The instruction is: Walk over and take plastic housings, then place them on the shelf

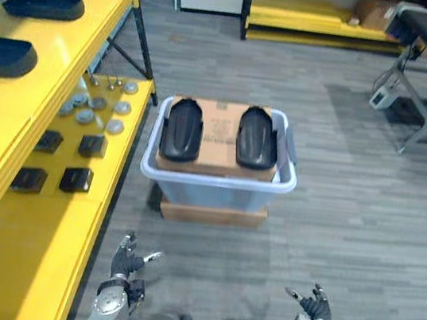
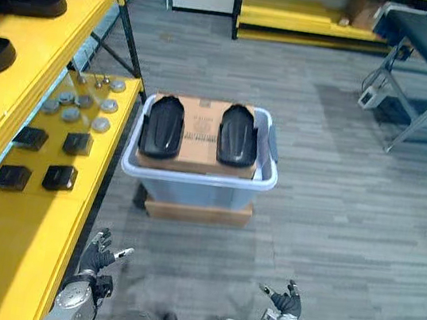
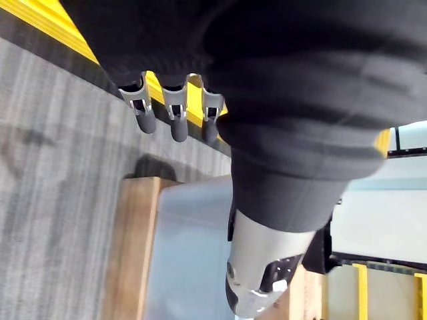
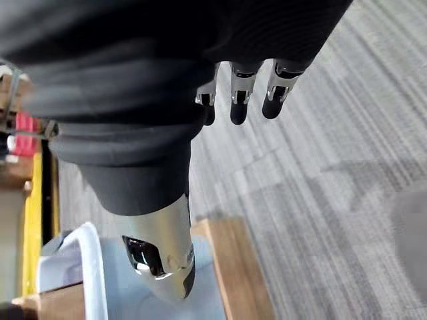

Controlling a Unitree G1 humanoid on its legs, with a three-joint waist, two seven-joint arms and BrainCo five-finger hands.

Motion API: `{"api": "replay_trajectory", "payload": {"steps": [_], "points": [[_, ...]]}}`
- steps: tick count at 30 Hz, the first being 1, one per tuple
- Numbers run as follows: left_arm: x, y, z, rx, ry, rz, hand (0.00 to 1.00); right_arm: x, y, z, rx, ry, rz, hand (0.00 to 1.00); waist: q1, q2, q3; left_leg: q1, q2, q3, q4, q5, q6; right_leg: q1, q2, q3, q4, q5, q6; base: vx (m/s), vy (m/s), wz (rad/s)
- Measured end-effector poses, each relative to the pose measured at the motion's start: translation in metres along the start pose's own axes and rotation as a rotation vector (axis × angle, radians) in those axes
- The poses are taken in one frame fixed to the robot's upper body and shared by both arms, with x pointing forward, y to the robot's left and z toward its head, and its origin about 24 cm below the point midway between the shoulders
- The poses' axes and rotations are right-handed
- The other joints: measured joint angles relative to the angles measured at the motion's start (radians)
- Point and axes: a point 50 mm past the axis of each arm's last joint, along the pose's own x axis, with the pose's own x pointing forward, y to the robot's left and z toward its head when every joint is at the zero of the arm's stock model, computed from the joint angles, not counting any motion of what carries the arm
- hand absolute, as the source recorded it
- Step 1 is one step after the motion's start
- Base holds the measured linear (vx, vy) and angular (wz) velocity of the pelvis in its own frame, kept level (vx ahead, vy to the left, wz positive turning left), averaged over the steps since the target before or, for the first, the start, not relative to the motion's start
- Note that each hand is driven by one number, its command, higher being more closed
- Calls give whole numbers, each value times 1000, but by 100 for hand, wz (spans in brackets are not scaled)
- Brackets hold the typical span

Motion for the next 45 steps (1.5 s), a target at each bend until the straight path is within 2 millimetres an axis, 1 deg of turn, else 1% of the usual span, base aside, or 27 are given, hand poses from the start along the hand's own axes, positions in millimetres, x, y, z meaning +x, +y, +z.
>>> {"api": "replay_trajectory", "payload": {"steps": [1,2,3,5,6,7,8,9,10,12,13,14,15,16,18,20,22,23,24,26,29,32,38,40,42,43,45], "points": [[-2,6,-6,14,20,12,0,-1,-2,-4,-8,14,-3,0,-4,-29,-14,33,-10,-19,-7,-29,-28,0,6,46,-70,144,-22,483,-211,61],[-4,4,-14,9,57,14,0,-1,-9,-8,-23,30,-19,0,-9,-16,-29,56,7,-56,-1,-46,-49,3,22,50,-23,189,-67,596,-272,57],[-7,3,-17,-1,67,15,0,-1,-10,-7,-26,28,-22,0,-3,6,-46,40,44,-60,48,-42,-57,14,36,25,-24,149,-80,588,-299,41],[-9,-3,-19,-24,74,7,0,-1,-8,-1,-19,0,-16,0,-5,33,-33,-23,84,-58,213,-37,-66,53,52,-13,-31,111,-94,455,-252,41],[-8,-10,-17,-47,68,-2,0,-3,-7,0,-13,-15,-12,0,-13,51,-21,-104,120,-52,429,5,-104,113,74,-35,-55,90,-110,405,-206,41],[-11,-12,-19,-60,68,-5,0,-5,-3,0,-10,-22,3,0,3,48,-14,-178,174,-46,601,15,-108,176,95,-45,-83,76,-125,393,-175,23],[-11,-13,-19,-60,69,-7,0,-6,0,1,-8,-29,12,0,9,51,-15,-201,188,-37,646,9,-105,205,99,-45,-96,69,-130,358,-147,-8],[-11,-15,-19,-58,69,-16,0,-6,3,6,9,-54,18,0,23,37,-12,-243,197,-21,637,3,-100,254,95,-44,-131,64,-131,259,-114,-7],[-11,-16,-19,-58,69,-17,0,-6,3,6,13,-59,17,0,23,29,-8,-250,197,-19,618,3,-100,260,95,-43,-139,64,-131,274,-127,-8],[-11,-17,-18,-59,66,-23,0,-4,-3,9,40,-67,-12,0,24,36,-12,-272,193,-34,370,7,-106,301,93,-37,-179,63,-123,231,-54,-10],[-11,-17,-18,-60,66,-23,0,-4,-5,9,46,-67,-21,0,23,41,-15,-270,190,-41,297,14,-111,303,93,-34,-184,63,-119,204,35,-20],[-11,-18,-18,-59,67,-24,0,-3,-11,9,52,-66,-43,0,23,51,-19,-259,181,-58,161,64,-129,306,94,-23,-187,59,-107,200,92,-23],[-12,-19,-20,-60,78,-24,0,-4,-19,8,59,-63,-74,0,18,69,-20,-243,180,-58,64,174,-120,309,103,-15,-185,50,-90,203,118,-20],[-12,-19,-21,-59,81,-24,0,-3,-22,8,62,-62,-90,0,14,83,-23,-233,181,-58,40,182,-131,314,107,-13,-185,45,-83,193,138,-6],[-12,-11,-24,-36,91,-13,0,-6,-27,4,79,-49,-110,0,-2,40,-31,-195,142,-43,-35,205,-118,314,65,-3,-189,40,-53,153,141,2],[-11,-6,-23,-20,88,-8,0,-6,-30,10,90,-79,-121,0,-3,22,-35,-179,121,-16,-81,218,-104,310,47,18,-214,50,-32,79,116,-21],[-12,-1,-25,-8,93,2,0,-9,-32,30,97,-167,-128,0,-3,23,-37,-166,104,11,-106,220,-100,308,34,44,-236,63,-16,78,152,-34],[-12,4,-26,3,94,8,0,-11,-32,46,105,-237,-130,0,-4,25,-39,-154,94,27,-127,225,-93,308,26,61,-251,71,-7,65,130,-27],[-13,5,-26,8,94,10,0,-12,-32,53,107,-269,-128,0,-4,27,-40,-152,90,31,-134,226,-92,307,24,66,-258,75,-4,52,92,-28],[-12,12,-25,26,91,19,0,-19,-31,82,107,-398,-134,0,-9,29,-41,-144,75,44,-164,232,-82,299,21,79,-280,88,7,40,51,-17],[-14,14,-28,33,99,23,0,-26,-28,105,88,-505,-123,0,-6,27,-41,-138,69,60,-183,233,-81,300,19,96,-298,97,13,54,38,-17],[-15,14,-28,35,97,20,0,-28,-22,115,52,-548,-109,0,-6,26,-42,-137,62,59,-190,233,-80,301,19,96,-310,101,15,44,28,-3],[-16,8,-29,47,98,-8,0,-27,3,128,-116,-602,-50,0,-3,26,-42,-141,59,53,-196,235,-77,298,18,94,-311,103,16,-4,2,1],[-16,5,-29,50,96,-19,0,-23,13,136,-157,-619,-48,0,-2,28,-40,-152,55,47,-197,241,-69,293,16,89,-318,111,17,-45,16,8],[-14,2,-26,49,80,-27,0,-13,26,154,-191,-630,-53,0,0,30,-29,-198,46,29,-194,258,-58,261,9,73,-326,129,21,-97,28,20],[-13,1,-24,49,72,-32,0,-11,29,158,-188,-631,-60,0,0,33,-21,-207,44,23,-194,265,-55,256,7,67,-327,135,22,-109,33,27],[-9,-4,-18,50,46,-48,0,-4,38,173,-186,-633,-69,0,30,36,21,-237,39,16,-184,277,-50,235,2,63,-328,152,22,-126,40,14]]}}
